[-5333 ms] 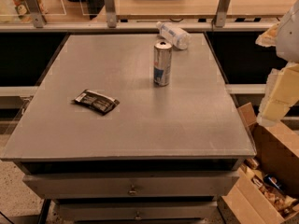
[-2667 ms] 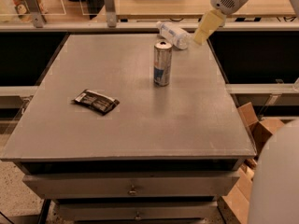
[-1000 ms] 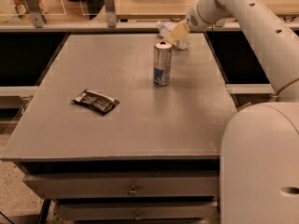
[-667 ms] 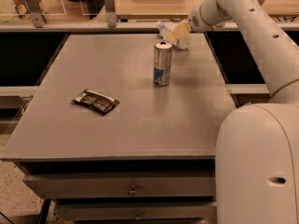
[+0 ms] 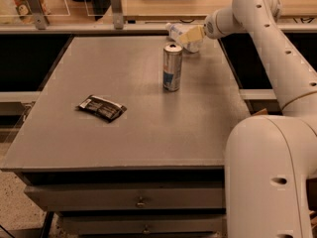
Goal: Pick blue plastic bottle
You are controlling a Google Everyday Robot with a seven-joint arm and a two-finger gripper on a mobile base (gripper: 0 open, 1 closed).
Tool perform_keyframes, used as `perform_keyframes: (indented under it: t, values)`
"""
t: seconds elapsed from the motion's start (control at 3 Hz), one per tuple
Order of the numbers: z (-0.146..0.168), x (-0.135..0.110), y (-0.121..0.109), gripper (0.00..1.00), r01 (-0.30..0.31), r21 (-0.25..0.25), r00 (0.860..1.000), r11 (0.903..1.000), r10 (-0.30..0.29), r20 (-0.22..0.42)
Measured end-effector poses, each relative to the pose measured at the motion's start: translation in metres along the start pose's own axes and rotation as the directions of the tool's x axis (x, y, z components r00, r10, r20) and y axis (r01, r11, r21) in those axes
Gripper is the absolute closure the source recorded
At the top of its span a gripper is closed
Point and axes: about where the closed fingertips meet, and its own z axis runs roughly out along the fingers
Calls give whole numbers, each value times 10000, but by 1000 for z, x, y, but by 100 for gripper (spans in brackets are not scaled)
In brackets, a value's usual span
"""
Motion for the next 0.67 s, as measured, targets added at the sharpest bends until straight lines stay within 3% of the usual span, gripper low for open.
perform_keyframes:
  t: [0.33, 0.67]
  values:
    - [24, 5, -8, 0, -500, 206, 9985, 9985, 495, 252]
    - [32, 8, -6, 3, -555, 197, 9981, 9983, 550, 272]
